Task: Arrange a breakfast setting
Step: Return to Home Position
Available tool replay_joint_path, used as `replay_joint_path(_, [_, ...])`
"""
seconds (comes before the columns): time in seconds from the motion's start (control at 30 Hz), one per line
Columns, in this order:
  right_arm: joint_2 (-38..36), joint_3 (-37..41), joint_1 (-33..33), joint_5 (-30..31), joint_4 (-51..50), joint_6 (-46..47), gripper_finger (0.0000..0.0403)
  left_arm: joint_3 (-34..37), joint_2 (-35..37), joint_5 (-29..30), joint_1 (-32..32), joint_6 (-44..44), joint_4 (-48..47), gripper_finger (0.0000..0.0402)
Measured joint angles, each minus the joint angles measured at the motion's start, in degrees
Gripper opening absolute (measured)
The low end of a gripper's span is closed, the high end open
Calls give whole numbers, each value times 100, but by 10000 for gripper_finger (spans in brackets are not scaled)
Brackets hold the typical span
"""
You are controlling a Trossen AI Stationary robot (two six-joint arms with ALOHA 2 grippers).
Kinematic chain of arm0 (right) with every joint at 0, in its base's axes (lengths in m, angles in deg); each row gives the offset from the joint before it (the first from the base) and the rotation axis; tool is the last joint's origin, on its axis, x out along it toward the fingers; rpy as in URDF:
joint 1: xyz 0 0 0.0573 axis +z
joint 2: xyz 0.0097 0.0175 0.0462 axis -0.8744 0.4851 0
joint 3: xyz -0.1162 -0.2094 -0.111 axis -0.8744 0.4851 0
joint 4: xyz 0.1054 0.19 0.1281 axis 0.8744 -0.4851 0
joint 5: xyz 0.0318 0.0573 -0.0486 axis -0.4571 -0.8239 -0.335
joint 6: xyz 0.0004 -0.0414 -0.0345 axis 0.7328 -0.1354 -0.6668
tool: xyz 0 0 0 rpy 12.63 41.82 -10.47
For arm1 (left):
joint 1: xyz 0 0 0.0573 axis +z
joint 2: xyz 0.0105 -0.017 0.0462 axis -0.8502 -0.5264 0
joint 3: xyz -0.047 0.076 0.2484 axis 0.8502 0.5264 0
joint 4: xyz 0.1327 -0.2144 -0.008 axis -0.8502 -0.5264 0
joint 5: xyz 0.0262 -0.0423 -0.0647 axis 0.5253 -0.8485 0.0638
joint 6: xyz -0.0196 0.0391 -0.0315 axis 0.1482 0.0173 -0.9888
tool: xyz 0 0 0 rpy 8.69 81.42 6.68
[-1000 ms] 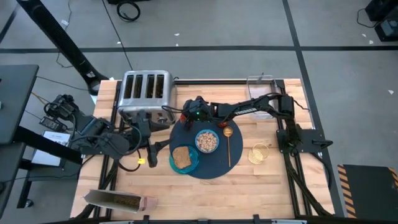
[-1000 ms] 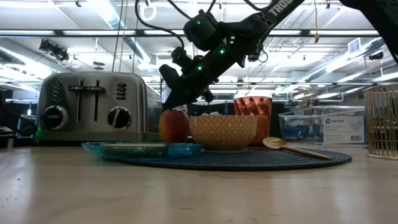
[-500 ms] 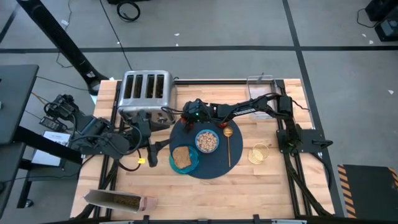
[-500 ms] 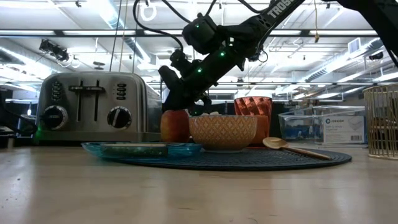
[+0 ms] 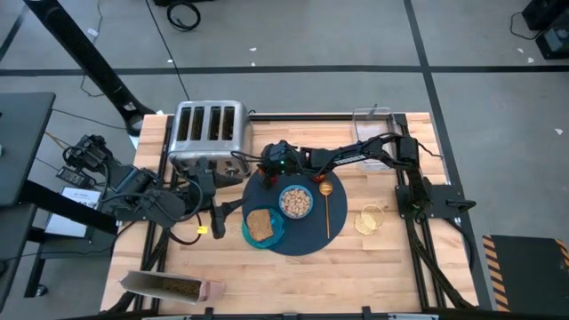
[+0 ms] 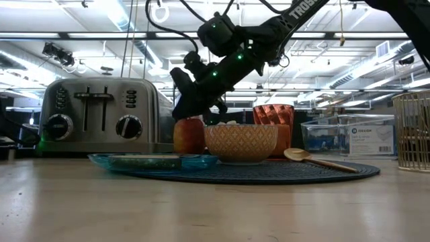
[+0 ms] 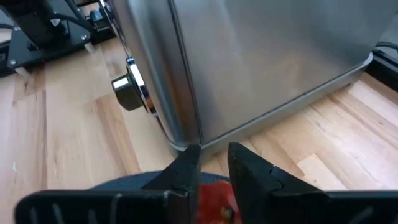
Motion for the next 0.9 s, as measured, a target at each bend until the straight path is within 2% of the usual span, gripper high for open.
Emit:
replay_joint_path(0.33, [-251,0,0,2,-6,-5,129,-1,0,2,0,-2,0,228])
replay_joint_path(0.9, [-1672,0,-4,-74,-72,-431,131,-2,0,2,0,-2,7,228])
